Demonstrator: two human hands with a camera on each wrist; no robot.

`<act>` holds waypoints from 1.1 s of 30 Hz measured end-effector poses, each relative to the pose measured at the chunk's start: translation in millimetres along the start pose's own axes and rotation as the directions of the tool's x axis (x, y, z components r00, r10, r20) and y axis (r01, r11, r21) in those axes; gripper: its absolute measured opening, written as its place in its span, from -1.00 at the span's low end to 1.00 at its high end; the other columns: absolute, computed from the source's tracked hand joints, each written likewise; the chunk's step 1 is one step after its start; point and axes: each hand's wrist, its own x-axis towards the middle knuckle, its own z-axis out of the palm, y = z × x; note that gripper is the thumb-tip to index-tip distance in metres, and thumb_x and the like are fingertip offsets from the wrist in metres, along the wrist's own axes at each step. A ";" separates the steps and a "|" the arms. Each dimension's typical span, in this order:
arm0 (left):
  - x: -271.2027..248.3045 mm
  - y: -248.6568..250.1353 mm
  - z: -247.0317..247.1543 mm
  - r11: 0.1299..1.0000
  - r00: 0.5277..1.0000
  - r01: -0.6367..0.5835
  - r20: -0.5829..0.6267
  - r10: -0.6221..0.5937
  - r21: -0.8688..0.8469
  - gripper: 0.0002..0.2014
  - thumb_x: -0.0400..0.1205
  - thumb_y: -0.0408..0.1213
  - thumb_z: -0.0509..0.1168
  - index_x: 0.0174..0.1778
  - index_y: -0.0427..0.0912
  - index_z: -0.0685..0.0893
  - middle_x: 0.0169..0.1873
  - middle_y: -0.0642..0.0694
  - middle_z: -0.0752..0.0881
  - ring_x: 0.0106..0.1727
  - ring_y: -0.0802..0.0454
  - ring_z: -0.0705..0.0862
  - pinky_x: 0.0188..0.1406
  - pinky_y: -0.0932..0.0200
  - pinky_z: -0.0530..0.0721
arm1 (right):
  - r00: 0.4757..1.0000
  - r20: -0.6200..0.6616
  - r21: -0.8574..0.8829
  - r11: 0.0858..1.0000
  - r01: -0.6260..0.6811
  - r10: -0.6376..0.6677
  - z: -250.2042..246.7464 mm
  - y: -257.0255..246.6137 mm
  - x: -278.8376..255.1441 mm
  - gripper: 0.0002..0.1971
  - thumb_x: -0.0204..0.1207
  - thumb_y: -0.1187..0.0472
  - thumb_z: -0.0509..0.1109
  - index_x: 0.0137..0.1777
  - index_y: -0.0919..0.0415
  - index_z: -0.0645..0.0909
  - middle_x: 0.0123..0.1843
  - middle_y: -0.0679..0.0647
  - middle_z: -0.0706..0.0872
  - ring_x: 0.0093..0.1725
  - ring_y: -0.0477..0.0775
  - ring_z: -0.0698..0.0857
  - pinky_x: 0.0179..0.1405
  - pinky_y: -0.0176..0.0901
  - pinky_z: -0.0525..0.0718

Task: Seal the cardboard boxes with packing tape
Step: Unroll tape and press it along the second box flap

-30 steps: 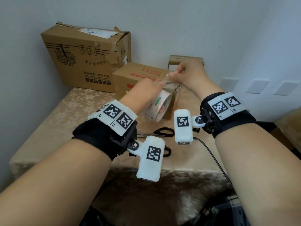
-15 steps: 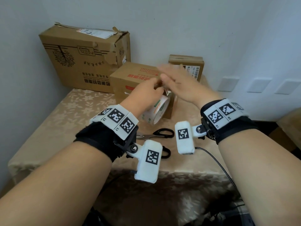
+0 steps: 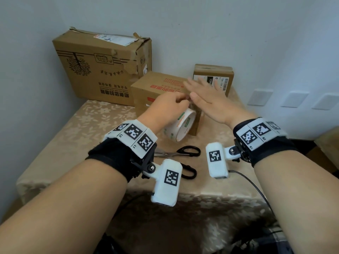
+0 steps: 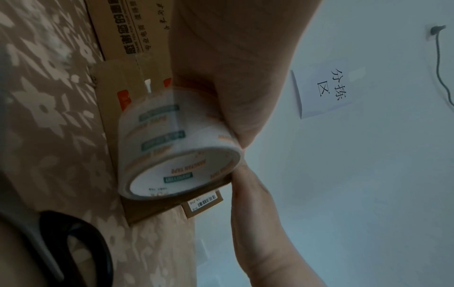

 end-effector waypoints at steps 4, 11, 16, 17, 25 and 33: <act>1.6 -6.4 -1.4 0.999 0.999 0.039 -0.020 -0.039 0.012 -0.69 0.70 -0.11 0.18 0.33 0.09 0.66 0.23 0.05 0.71 0.12 0.16 0.58 0.12 0.24 0.51 | 0.997 0.005 -0.018 0.997 0.075 -0.074 9.5 9.3 -7.0 -0.24 0.52 -0.38 -0.28 0.66 -0.09 0.18 0.68 -0.15 0.17 0.68 -0.04 0.06 0.63 0.16 -0.24; 11.3 -11.3 0.3 0.998 1.000 -0.002 0.023 0.004 -0.066 -0.65 0.68 -0.17 0.17 0.39 0.12 0.61 0.25 0.12 0.66 0.27 0.12 0.58 0.21 0.25 0.50 | 0.998 -0.051 -0.184 0.982 -0.031 0.022 6.6 0.5 -12.1 -0.23 0.61 -0.32 -0.43 0.69 0.04 0.10 0.72 -0.05 0.08 0.71 0.01 -0.05 0.59 0.27 -0.41; 20.7 -20.5 -7.0 0.998 0.999 0.007 0.053 -0.004 -0.055 -0.65 0.64 -0.14 0.22 0.34 0.15 0.64 0.29 0.14 0.65 0.28 0.19 0.56 0.28 0.25 0.48 | 0.994 -0.035 -0.111 0.989 0.100 -0.104 11.2 0.4 -18.7 -0.01 0.40 -0.44 -0.60 0.66 -0.01 0.23 0.66 -0.14 0.26 0.66 -0.07 0.15 0.61 0.10 -0.37; 21.7 -21.6 -6.8 0.998 0.998 0.010 0.057 -0.007 -0.055 -0.65 0.64 -0.13 0.22 0.34 0.15 0.64 0.31 0.14 0.64 0.28 0.20 0.56 0.28 0.25 0.48 | 0.995 -0.045 -0.111 0.990 0.088 -0.094 11.2 1.5 -18.5 -0.01 0.41 -0.43 -0.60 0.65 -0.02 0.24 0.65 -0.15 0.29 0.66 -0.08 0.18 0.61 0.09 -0.35; 25.1 -28.1 -5.2 0.996 0.998 0.029 0.050 -0.025 -0.082 -0.62 0.64 -0.12 0.20 0.39 0.12 0.61 0.41 0.15 0.56 0.39 0.18 0.48 0.44 0.12 0.43 | 0.976 -0.110 -0.210 0.955 -0.209 0.189 1.9 28.2 -25.7 -0.13 0.52 -0.37 -0.50 0.69 0.05 0.09 0.71 -0.03 0.13 0.71 0.08 -0.02 0.57 0.23 -0.41; 29.1 -31.3 -3.9 0.985 0.995 -0.033 0.084 0.048 -0.172 -0.61 0.66 -0.34 0.17 0.41 -0.04 0.61 0.35 0.06 0.61 0.37 0.19 0.51 0.45 0.24 0.42 | 1.000 -0.007 -0.190 0.982 -0.006 0.005 7.4 -11.0 -11.6 -0.47 0.75 -0.11 -0.17 0.67 0.00 0.19 0.69 -0.11 0.19 0.67 -0.08 0.13 0.64 0.06 -0.19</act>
